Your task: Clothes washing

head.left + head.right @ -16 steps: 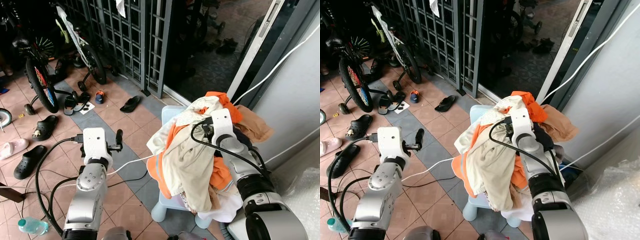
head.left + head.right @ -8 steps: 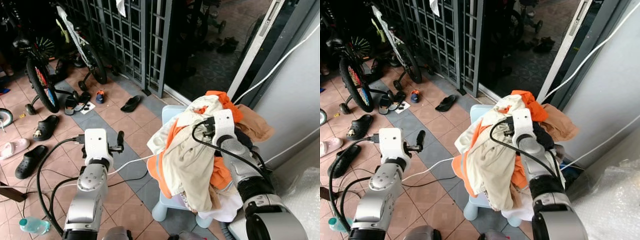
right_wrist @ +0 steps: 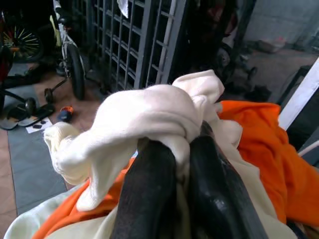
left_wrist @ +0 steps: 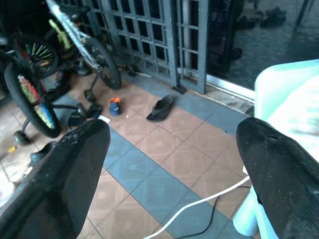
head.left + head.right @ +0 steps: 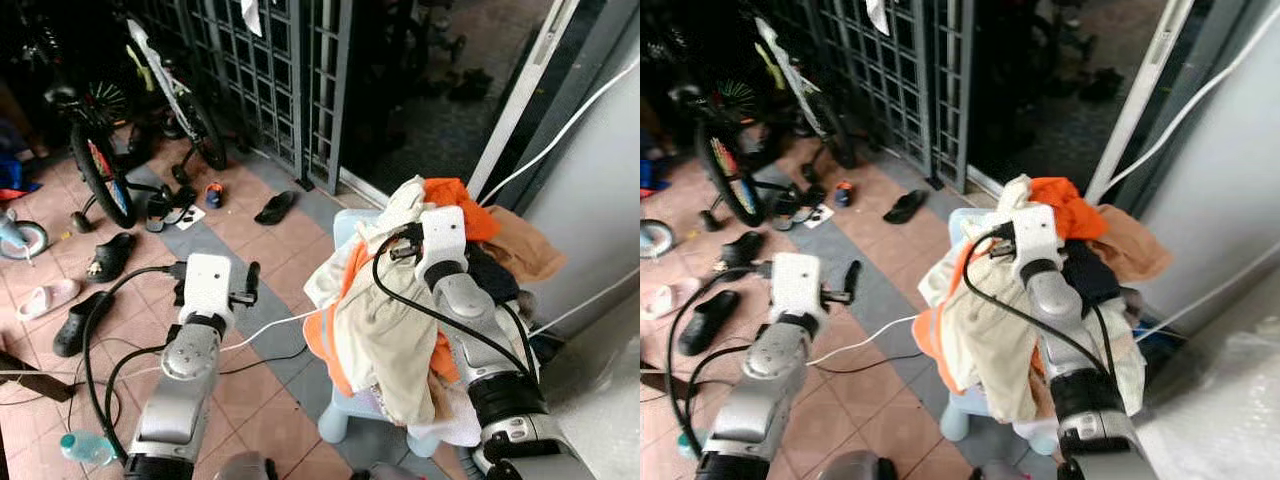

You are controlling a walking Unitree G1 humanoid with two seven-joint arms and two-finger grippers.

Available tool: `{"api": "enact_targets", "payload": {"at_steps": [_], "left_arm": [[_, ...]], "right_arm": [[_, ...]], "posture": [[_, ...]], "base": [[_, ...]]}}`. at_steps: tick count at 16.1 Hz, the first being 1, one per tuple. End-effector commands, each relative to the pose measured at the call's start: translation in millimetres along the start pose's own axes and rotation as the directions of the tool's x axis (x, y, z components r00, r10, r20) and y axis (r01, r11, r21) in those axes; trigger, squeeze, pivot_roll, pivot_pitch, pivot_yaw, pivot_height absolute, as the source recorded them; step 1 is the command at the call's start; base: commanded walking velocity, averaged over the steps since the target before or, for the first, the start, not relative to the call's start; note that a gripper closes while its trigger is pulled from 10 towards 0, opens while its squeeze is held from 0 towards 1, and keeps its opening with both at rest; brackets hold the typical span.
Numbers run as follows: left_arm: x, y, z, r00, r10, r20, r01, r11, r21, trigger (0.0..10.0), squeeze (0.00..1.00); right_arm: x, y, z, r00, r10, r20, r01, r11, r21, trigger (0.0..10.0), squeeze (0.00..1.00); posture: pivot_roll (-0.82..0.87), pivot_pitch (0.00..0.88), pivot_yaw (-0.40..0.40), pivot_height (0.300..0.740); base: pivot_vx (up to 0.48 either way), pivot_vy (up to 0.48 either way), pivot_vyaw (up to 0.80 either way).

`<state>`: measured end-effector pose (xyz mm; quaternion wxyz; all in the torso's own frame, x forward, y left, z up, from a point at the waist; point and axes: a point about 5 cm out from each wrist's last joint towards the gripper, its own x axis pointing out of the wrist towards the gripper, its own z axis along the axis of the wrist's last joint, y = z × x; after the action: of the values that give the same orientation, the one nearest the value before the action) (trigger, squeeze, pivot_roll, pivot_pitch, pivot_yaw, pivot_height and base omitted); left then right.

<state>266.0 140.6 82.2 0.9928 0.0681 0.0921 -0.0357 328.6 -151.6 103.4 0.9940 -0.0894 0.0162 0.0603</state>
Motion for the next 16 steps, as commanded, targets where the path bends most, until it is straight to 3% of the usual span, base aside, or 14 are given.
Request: {"api": "enact_targets", "payload": {"at_steps": [1, 4, 5, 6, 7, 9, 10, 11, 12, 14, 15, 16], "left_arm": [[1.6, -0.2, 2, 1.0, -0.005, 0.005, 0.005, 1.0, 0.013, 10.0, 0.0], [1.6, 2.8, 2, 1.0, 0.007, 0.005, -0.007, 1.0, 0.012, 10.0, 0.0], [1.6, 4.6, 2, 1.0, 0.025, 0.004, -0.025, 0.999, 0.023, 10.0, 0.0], [2.3, 3.3, 4, 1.0, 0.018, 0.012, -0.018, 0.999, 0.044, 10.0, 0.0], [2.2, 2.8, 4, 1.0, 0.012, 0.015, -0.013, 0.999, 0.05, 10.0, 0.0], [2.6, 0.5, 5, 1.0, -0.006, 0.014, 0.005, 0.999, 0.043, 10.0, 0.0], [3.4, -1.9, 5, 1.0, -0.021, 0.012, 0.021, 0.999, 0.04, 10.0, 0.0], [3.3, -3.2, 6, 0.999, -0.033, 0.011, 0.033, 0.999, 0.042, 10.0, 0.0], [3.3, -3.2, 6, 0.999, -0.033, 0.011, 0.033, 0.999, 0.042, 10.0, 0.0], [2.5, -2.8, 5, 0.999, -0.037, 0.008, 0.037, 0.998, 0.042, 10.0, 0.0], [2.3, -2.7, 6, 0.999, -0.04, 0.007, 0.04, 0.998, 0.046, 10.0, 0.0], [2.5, -2.7, 6, 0.999, -0.041, 0.008, 0.041, 0.998, 0.047, 10.0, 0.0]], "right_arm": [[-4.3, -10.6, 16, 0.996, -0.05, 0.08, 0.049, 0.999, 0.01, 0.0, 0.0], [-11.8, -27.6, 41, 0.976, -0.128, 0.178, 0.131, 0.991, -0.002, 0.0, 0.0], [-19.8, -35.1, 55, 0.962, -0.154, 0.227, 0.16, 0.987, -0.007, 0.0, 0.0], [-39.9, -38.5, 58, 0.96, -0.138, 0.242, 0.151, 0.988, -0.036, 0.0, 0.0], [-46.8, -38.0, 58, 0.963, -0.127, 0.239, 0.142, 0.989, -0.046, 0.0, 0.0], [-68.6, -25.5, 29, 0.992, -0.016, 0.122, 0.025, 0.997, -0.069, 0.0, 0.0], [-88.0, -14.2, -5, 0.992, 0.102, -0.073, -0.109, 0.99, -0.094, 2.6, 0.0], [-94.7, -13.8, -18, 0.977, 0.133, -0.169, -0.151, 0.983, -0.101, 10.0, 1.0], [-94.7, -13.8, -18, 0.977, 0.133, -0.169, -0.151, 0.983, -0.101, 10.0, 1.0], [-90.7, -7.4, -17, 0.949, 0.242, -0.203, -0.256, 0.966, -0.045, 10.0, 1.0], [-83.9, 4.5, -6, 0.904, 0.394, -0.166, -0.404, 0.914, -0.03, 10.0, 1.0], [-80.6, 9.0, 0, 0.881, 0.451, -0.144, -0.46, 0.887, -0.036, 10.0, 1.0]], "posture": [[0.0, 0.0, 0.031, 0.74], [0.0, 0.0, 0.044, 0.74], [0.0, 0.0, 0.05, 0.74], [-0.01, 0.0, 0.056, 0.74], [-0.01, 0.0, 0.058, 0.74], [-0.02, 0.0, 0.065, 0.74], [-0.03, 0.0, 0.074, 0.74], [-0.03, 0.0, 0.076, 0.74], [-0.03, 0.0, 0.076, 0.74], [-0.02, 0.0, 0.079, 0.74], [-0.02, 0.0, 0.08, 0.74], [-0.01, 0.0, 0.079, 0.74]], "base": [[0.0, 0.0, 0.0], [0.0, 0.0, 0.0], [0.0, 0.0, 0.0], [0.0, 0.0, 0.0], [0.0, 0.0, 0.0], [0.0, 0.0, 0.0], [0.0, 0.0, 0.0], [0.0, 0.0, 0.0], [0.0, 0.0, 0.0], [0.0, 0.0, 0.0], [0.0, 0.0, 0.0], [0.0, 0.0, 0.0]]}}
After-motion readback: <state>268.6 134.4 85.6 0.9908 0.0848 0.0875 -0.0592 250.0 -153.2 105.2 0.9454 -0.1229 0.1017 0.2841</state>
